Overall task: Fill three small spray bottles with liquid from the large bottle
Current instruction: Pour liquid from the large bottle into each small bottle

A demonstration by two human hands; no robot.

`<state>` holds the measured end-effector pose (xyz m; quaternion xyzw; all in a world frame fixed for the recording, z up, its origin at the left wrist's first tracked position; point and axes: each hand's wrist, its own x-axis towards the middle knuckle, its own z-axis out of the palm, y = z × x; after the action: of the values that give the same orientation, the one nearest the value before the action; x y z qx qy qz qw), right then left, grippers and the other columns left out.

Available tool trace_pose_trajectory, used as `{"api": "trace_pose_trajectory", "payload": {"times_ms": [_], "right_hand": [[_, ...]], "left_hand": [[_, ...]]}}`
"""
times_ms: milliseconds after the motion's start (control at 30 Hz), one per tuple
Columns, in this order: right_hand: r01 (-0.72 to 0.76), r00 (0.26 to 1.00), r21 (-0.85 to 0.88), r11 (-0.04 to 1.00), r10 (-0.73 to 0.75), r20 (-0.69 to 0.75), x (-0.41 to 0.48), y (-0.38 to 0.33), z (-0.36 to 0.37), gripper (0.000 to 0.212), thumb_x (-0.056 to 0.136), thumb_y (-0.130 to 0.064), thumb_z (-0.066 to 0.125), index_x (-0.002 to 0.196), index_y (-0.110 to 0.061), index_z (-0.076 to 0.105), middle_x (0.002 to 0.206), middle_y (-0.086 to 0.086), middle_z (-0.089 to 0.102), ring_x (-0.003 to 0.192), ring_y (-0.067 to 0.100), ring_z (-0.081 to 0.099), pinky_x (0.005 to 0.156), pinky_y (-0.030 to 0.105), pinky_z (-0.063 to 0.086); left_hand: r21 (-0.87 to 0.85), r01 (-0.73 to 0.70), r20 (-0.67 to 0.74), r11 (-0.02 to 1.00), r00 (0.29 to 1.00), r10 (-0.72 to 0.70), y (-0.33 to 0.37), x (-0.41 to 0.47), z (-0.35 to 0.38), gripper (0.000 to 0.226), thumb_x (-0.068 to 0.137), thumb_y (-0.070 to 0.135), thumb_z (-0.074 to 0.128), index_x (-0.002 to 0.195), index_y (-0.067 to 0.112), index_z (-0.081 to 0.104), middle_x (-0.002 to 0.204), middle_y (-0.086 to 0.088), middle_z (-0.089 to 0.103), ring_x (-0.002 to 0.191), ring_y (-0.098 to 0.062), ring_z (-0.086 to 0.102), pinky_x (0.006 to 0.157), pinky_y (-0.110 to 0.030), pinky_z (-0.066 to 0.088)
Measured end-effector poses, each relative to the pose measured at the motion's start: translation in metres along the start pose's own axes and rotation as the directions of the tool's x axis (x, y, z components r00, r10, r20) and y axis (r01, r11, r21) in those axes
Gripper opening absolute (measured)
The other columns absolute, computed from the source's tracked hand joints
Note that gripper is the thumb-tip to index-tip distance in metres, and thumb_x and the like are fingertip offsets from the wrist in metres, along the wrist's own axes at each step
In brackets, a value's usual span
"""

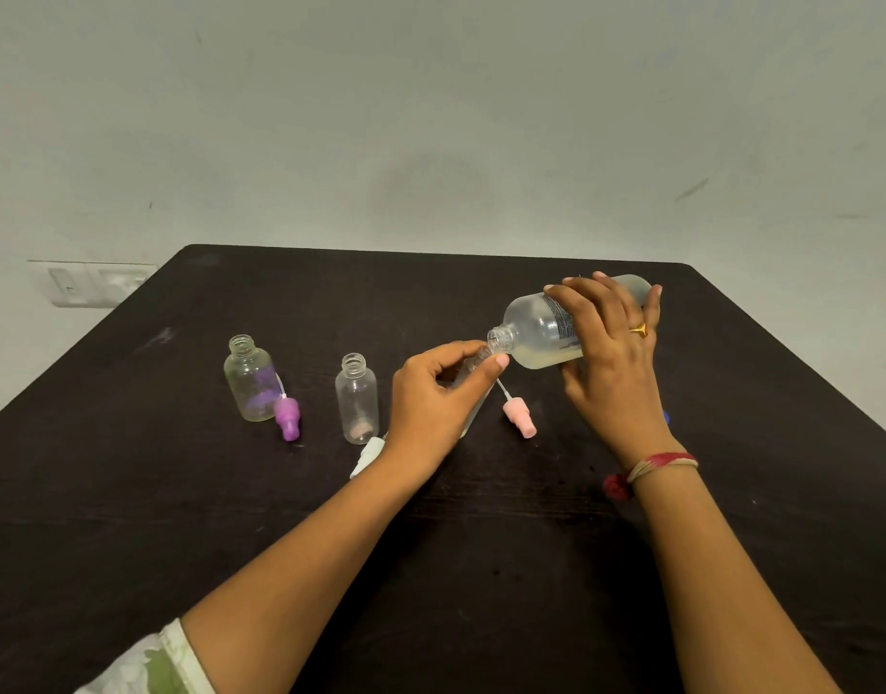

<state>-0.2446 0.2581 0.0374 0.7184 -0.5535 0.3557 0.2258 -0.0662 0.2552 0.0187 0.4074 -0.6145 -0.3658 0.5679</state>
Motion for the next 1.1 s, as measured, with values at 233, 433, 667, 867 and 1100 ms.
{"api": "trace_pose_trajectory", "payload": {"times_ms": [233, 433, 667, 867, 1100], "right_hand": [[-0.005, 1.0, 0.005, 1.0, 0.005, 0.015, 0.0, -0.0005, -0.0004, 0.078, 0.066, 0.006, 0.069, 0.132, -0.023, 0.041, 0.133, 0.006, 0.049, 0.135, 0.026, 0.033, 0.115, 0.049, -0.007], [-0.004, 1.0, 0.008, 1.0, 0.004, 0.009, -0.0001, -0.0004, 0.0, 0.079, 0.065, 0.008, 0.069, 0.131, -0.025, 0.04, 0.132, 0.005, 0.049, 0.135, 0.026, 0.033, 0.114, 0.05, -0.006], [-0.002, 1.0, 0.014, 1.0, 0.002, 0.014, -0.0004, -0.0003, 0.0002, 0.079, 0.065, 0.009, 0.068, 0.131, -0.025, 0.04, 0.132, 0.005, 0.049, 0.135, 0.026, 0.033, 0.114, 0.052, -0.005], [0.002, 1.0, 0.017, 1.0, -0.002, 0.007, -0.0004, 0.0001, 0.0006, 0.078, 0.065, 0.008, 0.068, 0.131, -0.023, 0.041, 0.132, 0.006, 0.049, 0.135, 0.026, 0.033, 0.114, 0.053, -0.003], [0.001, 1.0, 0.031, 1.0, -0.001, 0.007, -0.0005, 0.0014, 0.0017, 0.078, 0.065, 0.008, 0.068, 0.131, -0.024, 0.041, 0.132, 0.006, 0.05, 0.135, 0.026, 0.034, 0.114, 0.053, -0.003]], "left_hand": [[0.002, 0.006, -0.008, 1.0, 1.0, -0.006, -0.0014, 0.0005, 0.0008, 0.014, 0.08, 0.026, 0.075, 0.094, 0.023, 0.075, 0.085, 0.017, 0.072, 0.084, 0.002, 0.067, 0.077, -0.012, 0.049], [-0.001, 0.011, -0.006, 1.0, 1.0, -0.011, -0.0032, 0.001, 0.001, 0.017, 0.08, 0.027, 0.075, 0.096, 0.021, 0.075, 0.088, 0.014, 0.073, 0.087, 0.001, 0.067, 0.079, -0.014, 0.05], [0.012, 0.016, -0.009, 1.0, 1.0, -0.016, -0.0033, 0.0008, 0.0011, 0.018, 0.08, 0.028, 0.075, 0.096, 0.021, 0.075, 0.087, 0.016, 0.072, 0.086, 0.002, 0.067, 0.078, -0.013, 0.049], [0.005, 0.016, -0.006, 1.0, 1.0, -0.016, -0.004, 0.0012, 0.0005, 0.017, 0.08, 0.027, 0.075, 0.096, 0.021, 0.075, 0.089, 0.012, 0.073, 0.087, 0.001, 0.067, 0.079, -0.016, 0.051], [-0.004, 0.008, 0.0, 1.0, 1.0, -0.008, -0.0005, -0.0003, 0.0003, 0.011, 0.08, 0.026, 0.075, 0.09, 0.032, 0.071, 0.085, 0.018, 0.071, 0.083, 0.005, 0.066, 0.075, -0.01, 0.047]]}}
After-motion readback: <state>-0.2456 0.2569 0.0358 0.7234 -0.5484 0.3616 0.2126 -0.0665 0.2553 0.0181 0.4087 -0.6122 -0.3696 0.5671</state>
